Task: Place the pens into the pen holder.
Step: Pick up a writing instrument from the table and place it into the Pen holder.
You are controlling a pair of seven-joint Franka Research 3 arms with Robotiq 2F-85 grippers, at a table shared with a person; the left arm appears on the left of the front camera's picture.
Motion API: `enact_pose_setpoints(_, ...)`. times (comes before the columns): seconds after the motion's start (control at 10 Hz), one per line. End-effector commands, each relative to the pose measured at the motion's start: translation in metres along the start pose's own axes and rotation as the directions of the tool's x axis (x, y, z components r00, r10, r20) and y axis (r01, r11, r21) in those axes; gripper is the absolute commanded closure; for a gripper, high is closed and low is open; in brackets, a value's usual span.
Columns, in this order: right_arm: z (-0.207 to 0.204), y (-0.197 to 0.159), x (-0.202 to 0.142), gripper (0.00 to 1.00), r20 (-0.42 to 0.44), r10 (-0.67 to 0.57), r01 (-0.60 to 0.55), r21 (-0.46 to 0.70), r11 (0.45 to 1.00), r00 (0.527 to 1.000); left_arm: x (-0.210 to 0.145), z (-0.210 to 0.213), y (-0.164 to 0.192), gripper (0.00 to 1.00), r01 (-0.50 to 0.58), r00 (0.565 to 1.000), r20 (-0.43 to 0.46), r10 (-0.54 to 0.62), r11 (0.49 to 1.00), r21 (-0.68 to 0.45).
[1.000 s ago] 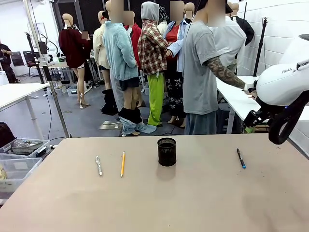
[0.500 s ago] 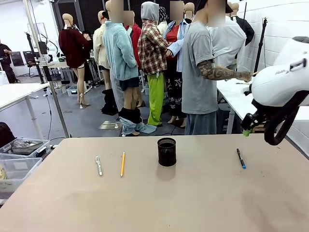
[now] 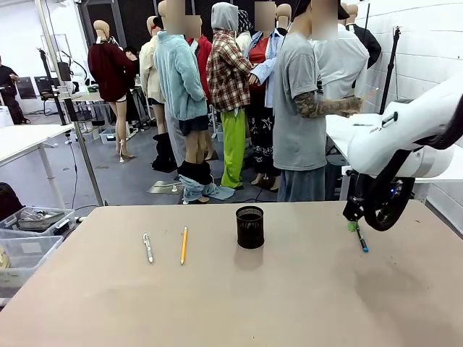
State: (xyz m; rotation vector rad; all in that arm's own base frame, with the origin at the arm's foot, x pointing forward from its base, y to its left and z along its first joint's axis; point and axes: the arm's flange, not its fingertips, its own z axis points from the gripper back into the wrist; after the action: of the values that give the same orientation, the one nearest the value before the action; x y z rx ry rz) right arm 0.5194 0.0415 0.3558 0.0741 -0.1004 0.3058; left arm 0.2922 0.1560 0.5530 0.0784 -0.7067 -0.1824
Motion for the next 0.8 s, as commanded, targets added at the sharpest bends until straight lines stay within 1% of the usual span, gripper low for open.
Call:
enact_pose_setpoints(0.0, -0.007, -0.005, 0.012, 0.0, -0.054, -0.035, 0.035, -0.005, 0.999, 0.998, 0.002, -0.001, 0.001, 0.0, -0.016, 1.0, 0.013, 0.016, 1.0, 0.003)
enact_pose_setpoints(0.2, -0.019, -0.015, 0.016, 0.0, -0.062, -0.092, 0.089, -0.052, 0.995, 0.994, 0.002, -0.001, 0.001, 0.0, -0.016, 1.0, 0.013, 0.016, 1.0, 0.003)
enact_pose_setpoints(0.3, -0.026, -0.022, 0.021, 0.0, -0.069, -0.103, 0.098, -0.066, 0.993, 0.992, 0.002, -0.001, 0.001, 0.0, -0.016, 1.0, 0.013, 0.016, 1.0, 0.003)
enact_pose_setpoints(0.4, -0.034, -0.025, 0.026, 0.0, -0.082, -0.107, 0.101, -0.075, 0.992, 0.991, 0.002, -0.001, 0.001, 0.0, -0.016, 1.0, 0.013, 0.016, 1.0, 0.003)
enact_pose_setpoints(0.5, -0.038, -0.027, 0.033, 0.0, -0.074, -0.111, 0.106, -0.069, 0.992, 0.991, 0.002, -0.001, 0.001, 0.0, -0.016, 1.0, 0.013, 0.016, 1.0, 0.003)
enact_pose_setpoints(0.7, -0.046, -0.024, 0.047, 0.0, -0.116, -0.1, 0.088, -0.103, 0.991, 0.988, 0.002, -0.001, 0.001, 0.0, -0.016, 1.0, 0.013, 0.016, 1.0, 0.003)
